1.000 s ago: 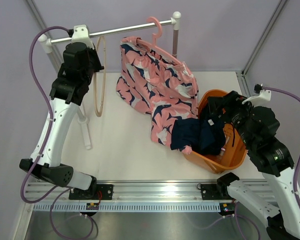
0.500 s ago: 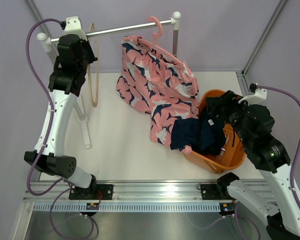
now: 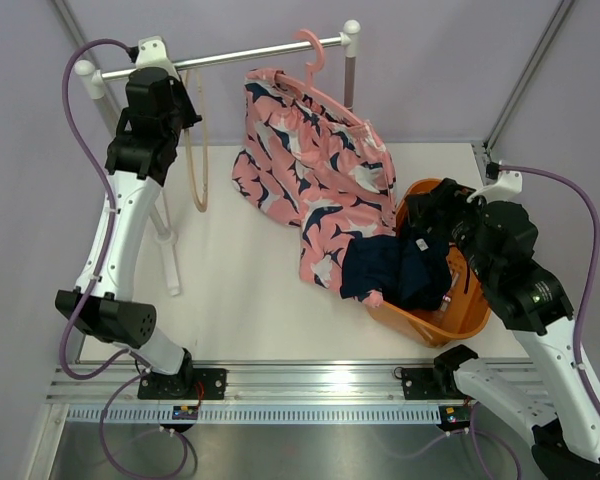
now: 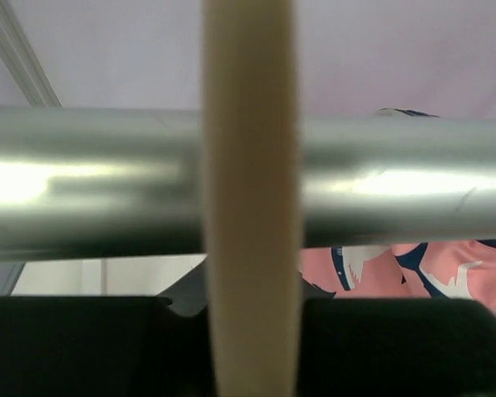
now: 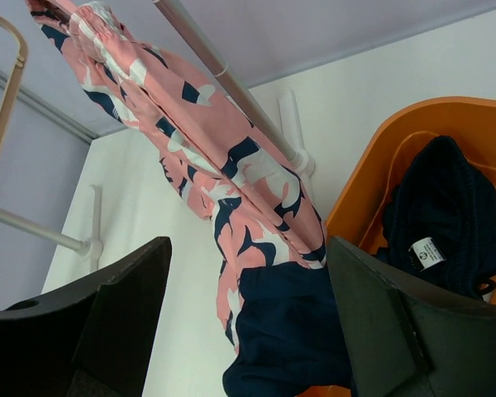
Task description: Remove the shorts from the hanger
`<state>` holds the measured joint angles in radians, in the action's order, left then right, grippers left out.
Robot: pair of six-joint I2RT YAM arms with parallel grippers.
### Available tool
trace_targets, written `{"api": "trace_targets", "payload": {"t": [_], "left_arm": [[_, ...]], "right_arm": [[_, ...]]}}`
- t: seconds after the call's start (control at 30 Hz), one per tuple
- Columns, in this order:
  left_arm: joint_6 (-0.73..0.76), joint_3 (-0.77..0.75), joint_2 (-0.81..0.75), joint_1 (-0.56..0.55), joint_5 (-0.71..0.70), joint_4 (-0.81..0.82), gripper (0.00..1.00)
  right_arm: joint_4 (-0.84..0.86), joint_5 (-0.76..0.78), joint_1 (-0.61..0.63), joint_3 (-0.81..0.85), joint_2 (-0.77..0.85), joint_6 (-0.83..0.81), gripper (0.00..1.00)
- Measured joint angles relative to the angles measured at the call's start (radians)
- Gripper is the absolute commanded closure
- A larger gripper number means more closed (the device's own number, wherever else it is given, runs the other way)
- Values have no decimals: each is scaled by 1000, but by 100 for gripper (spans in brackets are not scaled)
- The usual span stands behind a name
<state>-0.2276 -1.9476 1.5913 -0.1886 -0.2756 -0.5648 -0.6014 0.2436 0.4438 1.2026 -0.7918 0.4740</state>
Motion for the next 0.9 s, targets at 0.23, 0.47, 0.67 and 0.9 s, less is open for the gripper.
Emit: {"api": "trace_targets", "payload": {"t": [0.23, 0.47, 0.67, 0.9], "left_arm": [[-51, 93, -65, 0, 5, -3, 65], [-56, 104, -98, -71, -42, -45, 57], [-25, 104, -179, -221, -211, -96, 42], [-5, 126, -345, -296, -381, -95, 34]], "right_arm": [[-12, -1, 0, 0, 17, -27, 14], [-20, 0, 0, 0, 49, -42, 12], [-38, 0, 0, -1, 64, -51, 12], [-67, -1, 0, -2, 93, -51, 12]]}}
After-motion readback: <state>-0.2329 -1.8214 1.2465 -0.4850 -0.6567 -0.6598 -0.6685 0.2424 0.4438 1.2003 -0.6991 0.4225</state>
